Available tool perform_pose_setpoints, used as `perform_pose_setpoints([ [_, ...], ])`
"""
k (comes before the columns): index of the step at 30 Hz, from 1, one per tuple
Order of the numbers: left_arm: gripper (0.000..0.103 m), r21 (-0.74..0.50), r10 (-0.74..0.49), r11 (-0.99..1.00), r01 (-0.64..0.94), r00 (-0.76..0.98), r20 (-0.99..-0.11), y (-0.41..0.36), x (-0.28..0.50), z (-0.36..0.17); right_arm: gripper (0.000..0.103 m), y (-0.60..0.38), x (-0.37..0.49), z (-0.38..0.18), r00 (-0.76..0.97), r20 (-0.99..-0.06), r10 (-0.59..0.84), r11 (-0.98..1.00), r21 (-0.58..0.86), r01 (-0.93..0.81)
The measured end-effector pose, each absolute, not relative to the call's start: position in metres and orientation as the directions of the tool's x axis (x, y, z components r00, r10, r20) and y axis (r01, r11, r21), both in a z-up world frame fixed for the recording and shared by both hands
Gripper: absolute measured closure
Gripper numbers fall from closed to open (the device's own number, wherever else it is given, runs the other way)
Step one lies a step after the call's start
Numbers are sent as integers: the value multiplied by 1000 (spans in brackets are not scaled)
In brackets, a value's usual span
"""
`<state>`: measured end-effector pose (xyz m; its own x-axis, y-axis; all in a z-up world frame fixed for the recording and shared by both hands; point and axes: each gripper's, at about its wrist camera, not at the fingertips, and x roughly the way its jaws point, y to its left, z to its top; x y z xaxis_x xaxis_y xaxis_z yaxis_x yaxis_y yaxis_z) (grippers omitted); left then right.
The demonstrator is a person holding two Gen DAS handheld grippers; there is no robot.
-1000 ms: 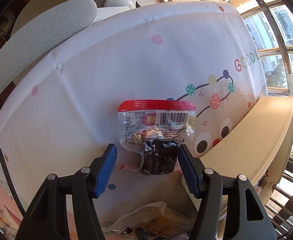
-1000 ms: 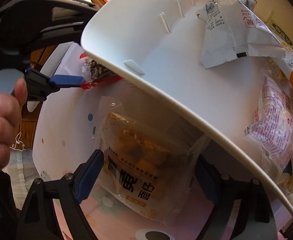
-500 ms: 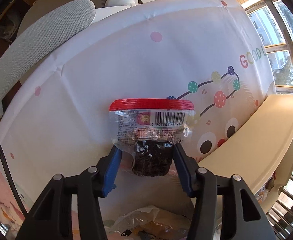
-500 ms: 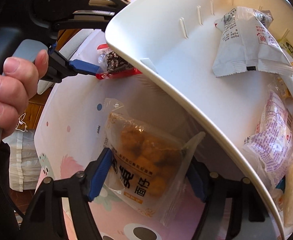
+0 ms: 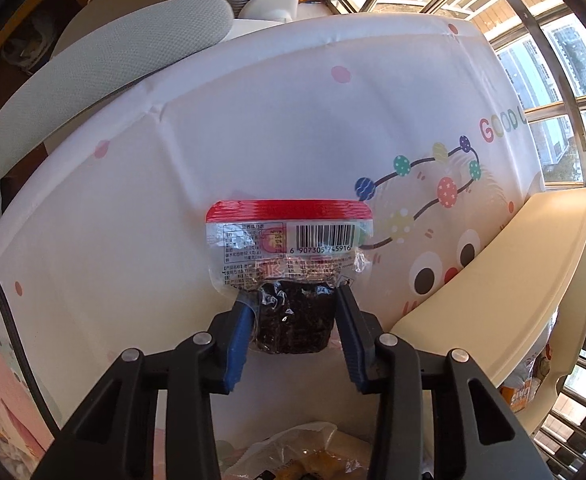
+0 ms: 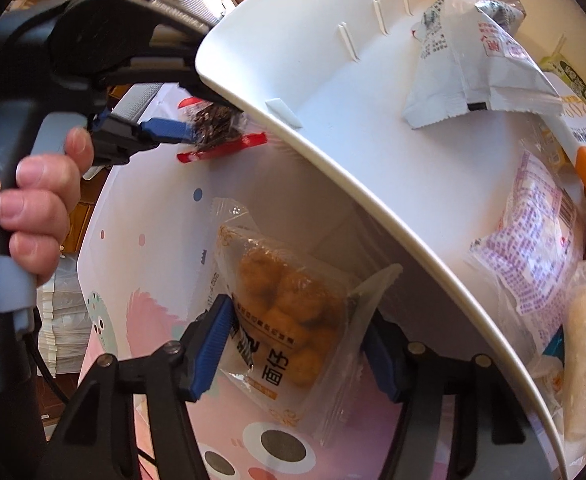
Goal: Organize snacks
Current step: 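Close the left tool on the red-lidded packet while the right tool closes on the brown pastry bag, then carry both packets to the basket and open the right tool to release the pastry bag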
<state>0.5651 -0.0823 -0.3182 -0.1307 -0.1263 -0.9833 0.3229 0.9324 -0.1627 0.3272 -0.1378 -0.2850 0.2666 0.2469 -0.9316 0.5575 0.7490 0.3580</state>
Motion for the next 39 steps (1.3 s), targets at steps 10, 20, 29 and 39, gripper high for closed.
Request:
perform_pose_setpoints([
  [10, 64, -149, -130, 964, 222, -96, -987, -24, 527, -293, 45, -134, 294, -285, 218, -928, 302, 697, 371, 613],
  [20, 64, -168, -169, 971, 170, -11, -986, 38, 439, -230, 55, -118, 245, -277, 180, -917, 356, 645, 380, 663],
  [29, 64, -195, -209, 965, 173, 64, -976, 76, 341, -175, 79, -96, 194, -255, 258, -895, 364, 645, 442, 624],
  [39, 64, -222, -247, 959, 175, 133, -960, 89, 250, -151, 98, -92, 154, -219, 339, -862, 378, 681, 506, 528],
])
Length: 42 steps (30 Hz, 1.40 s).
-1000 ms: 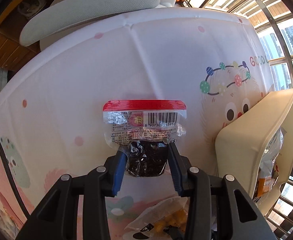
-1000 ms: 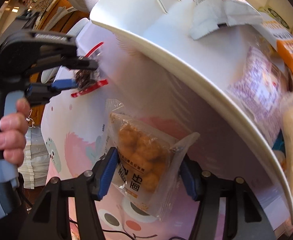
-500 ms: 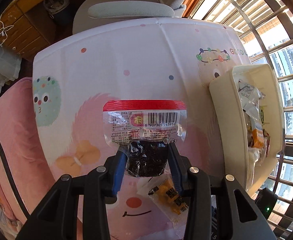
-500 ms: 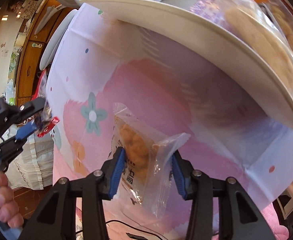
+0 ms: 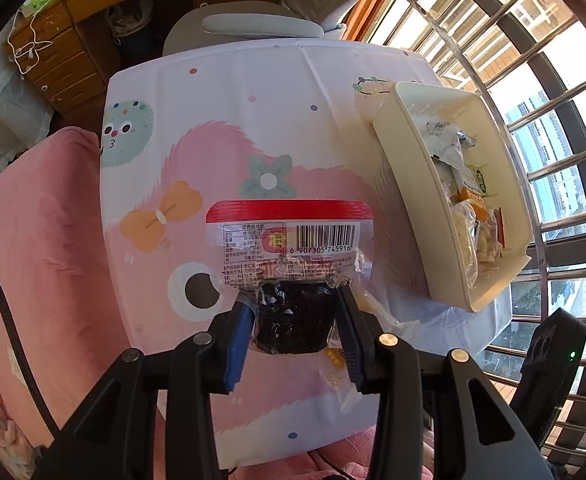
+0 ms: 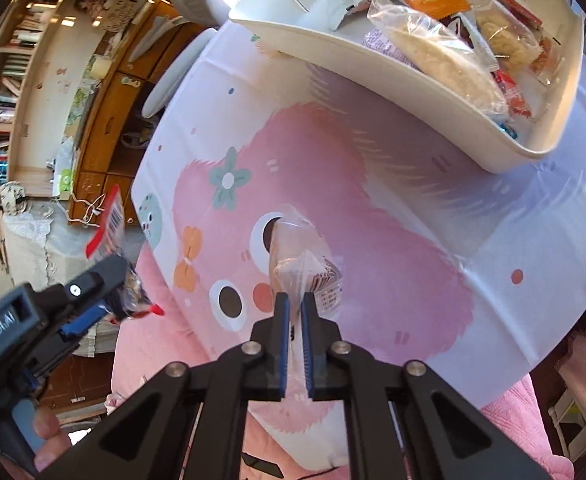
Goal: Organize snacks
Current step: 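Carry both packets to the basket and open the right tool to release the pastry bag, then lower the red-lidded packet into the basket and open the left tool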
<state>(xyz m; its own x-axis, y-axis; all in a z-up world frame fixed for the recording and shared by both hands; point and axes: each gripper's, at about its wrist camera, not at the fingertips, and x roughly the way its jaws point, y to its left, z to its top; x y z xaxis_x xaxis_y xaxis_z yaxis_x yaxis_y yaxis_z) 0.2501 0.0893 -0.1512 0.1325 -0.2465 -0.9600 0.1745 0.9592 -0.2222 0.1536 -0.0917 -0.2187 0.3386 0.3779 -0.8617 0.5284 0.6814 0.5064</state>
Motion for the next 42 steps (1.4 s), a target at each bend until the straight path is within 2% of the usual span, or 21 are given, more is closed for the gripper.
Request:
perform_pose_setpoints([
  [2, 64, -243, -269, 954, 177, 139, -953, 88, 235, -150, 99, -97, 146, -209, 355, -855, 379, 692, 516, 505],
  [3, 64, -254, -281, 951, 177, 143, -949, 86, 226, -150, 103, -99, 144, -205, 366, -848, 383, 696, 525, 489],
  [13, 64, -332, -346, 938, 96, 242, -906, 64, 167, -137, 103, -141, 140, -158, 392, -818, 420, 771, 550, 321],
  [21, 64, -406, -393, 913, 37, 342, -854, 25, 145, -123, 103, -186, 144, -130, 423, -755, 501, 768, 613, 185],
  [32, 64, -454, -425, 889, 52, 459, -780, -59, 150, -108, 103, -260, 162, -102, 466, -693, 551, 772, 634, 30],
  [42, 64, -445, -428, 893, 72, 448, -785, -138, 179, -119, 103, -336, 184, -104, 487, -703, 518, 780, 622, 69],
])
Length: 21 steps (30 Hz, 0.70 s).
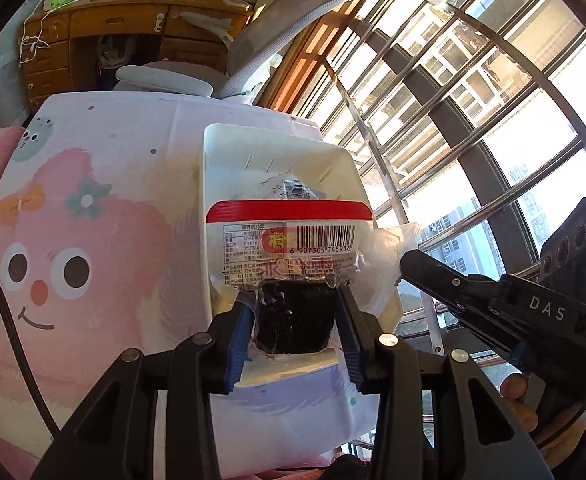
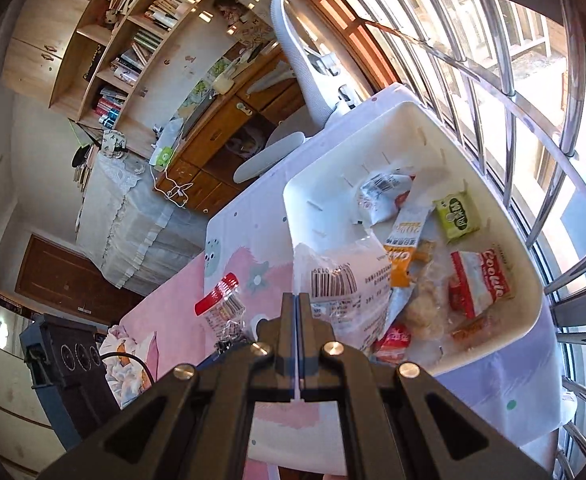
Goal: Organize snacks
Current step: 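Lower the red-lidded packet into the basket and open the left tool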
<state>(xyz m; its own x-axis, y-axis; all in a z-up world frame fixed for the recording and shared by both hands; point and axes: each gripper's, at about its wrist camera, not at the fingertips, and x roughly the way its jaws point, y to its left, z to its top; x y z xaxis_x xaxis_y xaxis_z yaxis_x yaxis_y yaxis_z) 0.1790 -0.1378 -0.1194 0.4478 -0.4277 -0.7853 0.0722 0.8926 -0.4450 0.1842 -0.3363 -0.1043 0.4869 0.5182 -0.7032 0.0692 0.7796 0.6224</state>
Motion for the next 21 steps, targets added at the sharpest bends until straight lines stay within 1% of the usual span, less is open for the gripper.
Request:
perform_pose_setpoints([
  [5, 62, -421, -407, 904, 70, 440, -801, -166, 191, -129, 103, -378, 195, -120, 492, -723, 485, 774, 617, 145],
  [6, 57, -412, -398, 909, 64, 430, -810, -168, 193, -132, 100, -386, 198, -124, 488, -727, 482, 770, 618, 160],
  [7, 50, -397, -383, 916, 56, 415, -825, -171, 195, -136, 99, -392, 201, -127, 486, -726, 486, 763, 624, 169],
  [9, 44, -367, -349, 930, 35, 401, -847, -173, 198, -140, 99, -398, 207, -131, 475, -724, 500, 761, 629, 158],
  [11, 40, -360, -339, 933, 22, 395, -854, -173, 199, -142, 99, -402, 210, -132, 473, -732, 491, 771, 617, 155],
  [12, 38, -359, -334, 933, 10, 390, -858, -172, 200, -143, 97, -403, 211, -134, 470, -735, 489, 772, 616, 160],
  [14, 37, -360, -327, 933, -15, 388, -862, -168, 200, -143, 90, -406, 213, -138, 456, -743, 490, 769, 615, 174],
  [16, 34, -349, -308, 937, -35, 391, -867, -163, 198, -143, 70, -409, 214, -143, 443, -757, 481, 772, 605, 196],
  [18, 34, -329, -281, 943, -55, 401, -872, -158, 195, -142, 64, -409, 215, -149, 427, -772, 472, 777, 593, 212],
  [20, 34, -316, -261, 946, -76, 406, -876, -151, 189, -142, 60, -411, 217, -156, 408, -781, 472, 772, 590, 238],
  [21, 34, -313, -253, 946, -87, 409, -877, -146, 185, -142, 56, -411, 218, -160, 395, -789, 471, 769, 586, 253],
])
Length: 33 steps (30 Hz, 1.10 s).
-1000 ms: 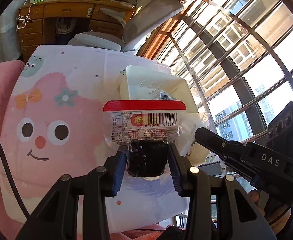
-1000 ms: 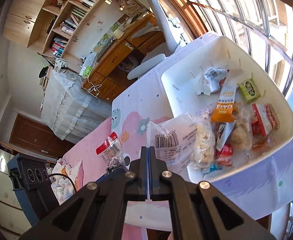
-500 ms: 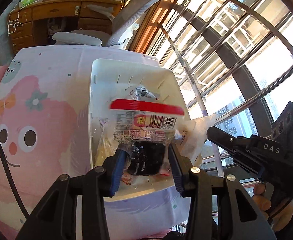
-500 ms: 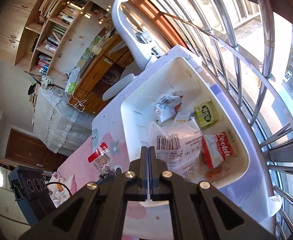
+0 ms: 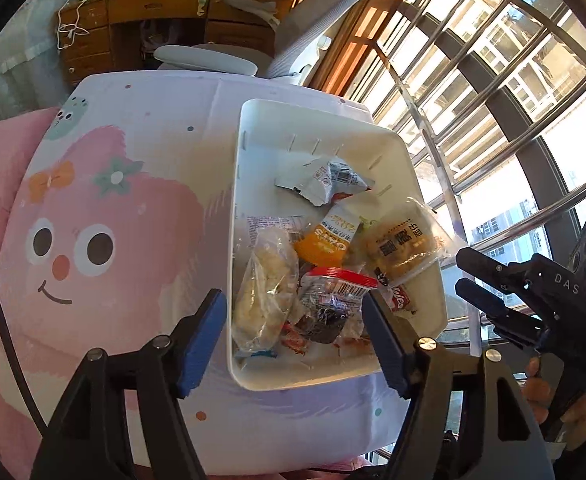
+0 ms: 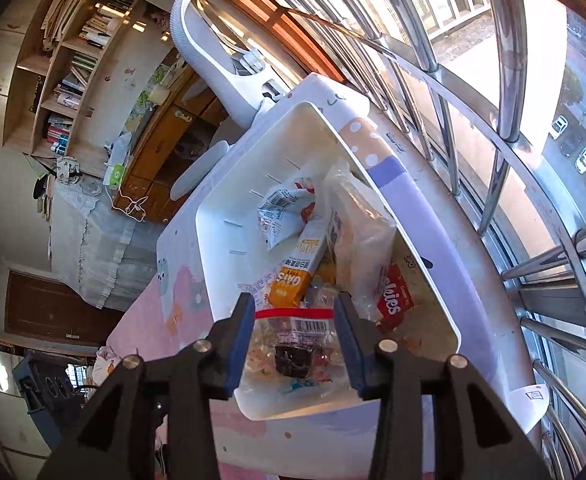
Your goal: Organize snacks
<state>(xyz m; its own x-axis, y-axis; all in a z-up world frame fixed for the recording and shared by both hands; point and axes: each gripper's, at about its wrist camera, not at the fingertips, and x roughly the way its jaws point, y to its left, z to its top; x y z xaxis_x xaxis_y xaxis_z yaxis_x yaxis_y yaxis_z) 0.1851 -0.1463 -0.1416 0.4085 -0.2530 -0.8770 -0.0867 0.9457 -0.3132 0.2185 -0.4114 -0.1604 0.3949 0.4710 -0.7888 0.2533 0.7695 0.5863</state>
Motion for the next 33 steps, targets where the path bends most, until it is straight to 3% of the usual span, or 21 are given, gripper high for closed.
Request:
perform_pose_setpoints([
  [5, 34, -285, -209, 951, -118, 433, -877, -123, 160, -138, 49, -407, 218, -169, 354, -816, 458, 798, 553, 242],
  [14, 34, -242, -161, 962, -129, 450, -879, -81, 107, -131, 27, -379, 163, -171, 310, -871, 381, 876, 447, 182],
  [16, 25, -226, -147, 966, -128, 448, -882, -73, 96, -129, 24, -365, 146, -168, 302, -878, 371, 896, 425, 132],
  [23, 17, -190, -134, 978, -88, 438, -889, -49, 61, -119, 15, -312, 92, -148, 294, -912, 287, 953, 301, 3],
  [27, 0, -188, -145, 981, -52, 447, -883, -40, 45, -107, 12, -284, 60, -129, 315, -915, 252, 968, 241, -76],
  [33, 0, -173, -147, 985, -12, 477, -866, -32, 29, -79, 4, -257, 30, -91, 350, -904, 244, 970, 222, -103],
])
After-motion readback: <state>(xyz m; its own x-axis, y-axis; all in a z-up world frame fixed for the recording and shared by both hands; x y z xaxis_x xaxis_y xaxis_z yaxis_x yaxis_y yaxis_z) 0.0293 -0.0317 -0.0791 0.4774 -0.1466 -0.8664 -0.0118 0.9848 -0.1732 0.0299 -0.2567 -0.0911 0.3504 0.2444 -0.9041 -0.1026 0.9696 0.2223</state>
